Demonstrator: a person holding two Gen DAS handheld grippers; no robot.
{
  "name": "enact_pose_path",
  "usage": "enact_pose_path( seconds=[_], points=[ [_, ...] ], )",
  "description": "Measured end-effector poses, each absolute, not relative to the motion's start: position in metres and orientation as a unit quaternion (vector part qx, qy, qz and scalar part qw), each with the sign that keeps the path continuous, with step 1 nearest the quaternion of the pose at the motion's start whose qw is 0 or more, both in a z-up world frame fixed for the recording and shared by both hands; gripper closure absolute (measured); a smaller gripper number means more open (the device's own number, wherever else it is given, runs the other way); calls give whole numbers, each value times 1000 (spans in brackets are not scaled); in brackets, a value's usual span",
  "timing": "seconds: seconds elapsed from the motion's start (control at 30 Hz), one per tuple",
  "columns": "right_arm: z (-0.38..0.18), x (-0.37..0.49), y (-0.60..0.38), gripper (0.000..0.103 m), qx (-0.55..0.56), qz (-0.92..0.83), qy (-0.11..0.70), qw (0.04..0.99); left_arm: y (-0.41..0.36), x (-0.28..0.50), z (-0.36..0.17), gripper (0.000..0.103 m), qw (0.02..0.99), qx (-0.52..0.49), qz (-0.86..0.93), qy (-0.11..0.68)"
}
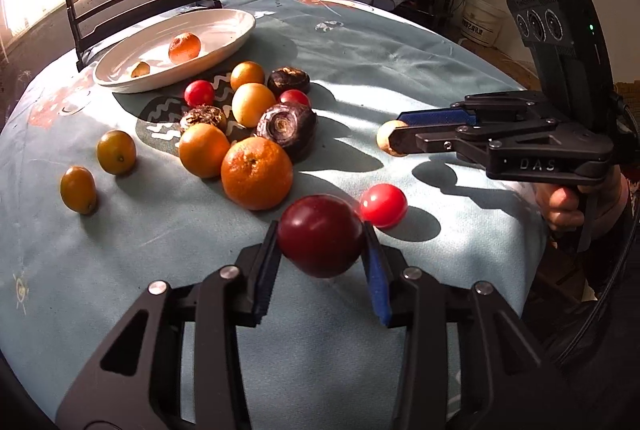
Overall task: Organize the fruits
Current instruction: 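Carry both fruits over the white plate and open both grippers, then grasp a red tomato with the right gripper while the left gripper grasps an orange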
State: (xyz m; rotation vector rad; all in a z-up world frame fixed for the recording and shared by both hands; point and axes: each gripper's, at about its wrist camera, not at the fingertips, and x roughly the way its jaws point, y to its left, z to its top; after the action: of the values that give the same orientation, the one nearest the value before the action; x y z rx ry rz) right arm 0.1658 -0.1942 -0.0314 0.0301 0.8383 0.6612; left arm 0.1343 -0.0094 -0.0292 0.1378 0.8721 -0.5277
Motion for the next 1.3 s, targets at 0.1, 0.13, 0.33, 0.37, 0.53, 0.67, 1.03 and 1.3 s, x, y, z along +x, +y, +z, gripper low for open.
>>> enact_pose_path(
  seconds=[0.1, 0.13, 0.33, 0.37, 0.53, 0.67, 1.03, 1.3],
  points=[
    [-9, 184, -186, 78, 18, 332, 369, 868, 9, 159, -10, 63, 886, 45, -227, 403],
    [-2, 194, -182, 78, 20, 337, 360, 870, 15, 170, -3, 63, 890, 37, -218, 398],
    [12, 290, -156, 78, 30, 293, 357, 886, 51, 274, 25, 63, 903, -19, -152, 401],
    [8, 309, -152, 78, 34, 290, 367, 883, 56, 294, 26, 63, 902, -28, -141, 406],
    [-11, 373, -135, 78, 46, 275, 398, 874, 79, 371, 13, 63, 897, -43, -75, 433],
    [-23, 396, -125, 78, 34, 272, 415, 868, 91, 407, -9, 63, 887, -42, -43, 458],
    [10, 340, -150, 46, 46, 286, 383, 877, 99, 344, 24, 14, 906, -53, -34, 418],
    [7, 191, -169, 46, -16, 346, 361, 866, 86, 211, 8, 7, 917, -32, -48, 394]
  ],
)
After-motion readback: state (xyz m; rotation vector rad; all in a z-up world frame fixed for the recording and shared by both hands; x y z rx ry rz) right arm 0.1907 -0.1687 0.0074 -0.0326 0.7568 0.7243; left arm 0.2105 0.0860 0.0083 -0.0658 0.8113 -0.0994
